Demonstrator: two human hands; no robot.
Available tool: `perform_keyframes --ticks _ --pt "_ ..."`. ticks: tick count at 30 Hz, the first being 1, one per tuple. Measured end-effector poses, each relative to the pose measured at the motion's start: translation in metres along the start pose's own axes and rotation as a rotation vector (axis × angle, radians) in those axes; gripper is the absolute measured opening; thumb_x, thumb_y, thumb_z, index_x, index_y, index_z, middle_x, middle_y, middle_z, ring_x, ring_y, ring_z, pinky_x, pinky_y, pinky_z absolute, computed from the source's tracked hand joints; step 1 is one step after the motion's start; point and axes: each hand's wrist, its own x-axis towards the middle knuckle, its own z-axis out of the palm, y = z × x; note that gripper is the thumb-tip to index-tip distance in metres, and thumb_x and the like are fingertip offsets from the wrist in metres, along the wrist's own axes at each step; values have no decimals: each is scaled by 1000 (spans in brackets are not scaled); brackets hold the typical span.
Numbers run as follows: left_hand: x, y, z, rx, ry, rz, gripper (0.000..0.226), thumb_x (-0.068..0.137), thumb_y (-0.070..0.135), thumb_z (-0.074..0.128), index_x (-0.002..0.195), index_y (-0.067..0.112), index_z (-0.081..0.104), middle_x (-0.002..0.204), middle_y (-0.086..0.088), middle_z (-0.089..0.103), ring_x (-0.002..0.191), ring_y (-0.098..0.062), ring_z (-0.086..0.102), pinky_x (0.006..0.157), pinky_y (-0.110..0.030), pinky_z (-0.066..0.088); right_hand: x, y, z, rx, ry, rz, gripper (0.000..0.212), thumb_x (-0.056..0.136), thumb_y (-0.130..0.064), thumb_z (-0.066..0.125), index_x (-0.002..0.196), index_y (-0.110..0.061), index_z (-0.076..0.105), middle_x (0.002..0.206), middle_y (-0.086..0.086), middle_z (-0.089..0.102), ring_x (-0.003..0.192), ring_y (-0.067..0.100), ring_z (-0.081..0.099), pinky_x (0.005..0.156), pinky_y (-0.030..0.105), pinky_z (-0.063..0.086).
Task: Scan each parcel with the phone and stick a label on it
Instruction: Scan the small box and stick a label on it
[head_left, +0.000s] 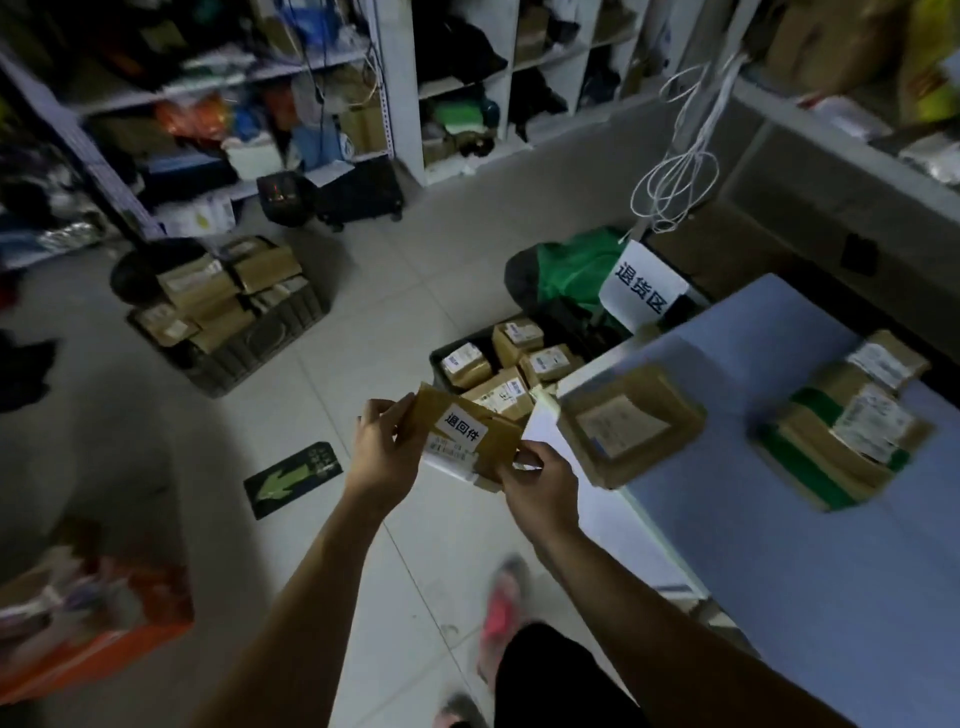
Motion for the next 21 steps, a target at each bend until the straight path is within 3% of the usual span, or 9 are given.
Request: perform_keyframes --ticks 2,6,8,10,12,14,18,21 --pt "51 -13 -1 28 -49 -17 44 98 24 59 141 15 55 117 4 49 109 -19 51 95 -34 51 44 -7 28 4 26 14 17 89 -31 75 104 -26 69 89 -22 69 80 -13 62 68 4 38" --pt "149 -35 8 110 -126 7 41 97 28 63 135 14 59 116 5 54 101 -12 56 79 -13 45 136 -11 82 -40 113 65 25 96 -35 66 106 -12 69 102 3 75 90 15 67 69 15 42" --pt "200 -48 18 127 -188 -20 40 95 27 66 132 13 61 117 4 58 98 -11 58 78 -14 48 184 -9 110 -2 130 179 24 96 -35 66 106 -13 69 102 4 75 93 19 70 66 13 43" --pt "253 -62 37 142 -262 -22 39 92 24 70 129 12 63 117 3 60 96 -12 61 81 -24 55 228 -4 130 24 187 265 23 95 -34 67 105 -14 69 101 5 76 93 21 71 71 21 49" --pt "299 -74 58 167 -331 -12 38 89 22 73 125 13 65 115 4 62 93 -11 63 75 -16 51 267 2 143 12 242 320 24 96 -35 66 106 -13 69 101 7 76 93 23 70 75 25 49" --pt "343 -83 84 189 -424 12 35 88 22 75 121 15 66 114 5 63 90 -8 64 73 -8 46 306 11 153 25 307 392 28 96 -34 66 112 -12 70 106 8 76 97 24 70 74 21 46" --pt "421 -101 143 194 -540 51 26 88 26 76 112 18 68 106 7 65 86 -5 64 79 -18 52 378 38 168 67 365 538 35 97 -38 64 123 -15 70 115 5 74 106 23 69 79 19 44" --pt "479 -118 198 206 -603 139 11 92 32 71 96 24 66 86 15 58 74 2 60 68 -6 43 441 70 178 118 423 603 36 93 -41 69 121 -18 71 109 2 75 92 15 69 65 9 46"
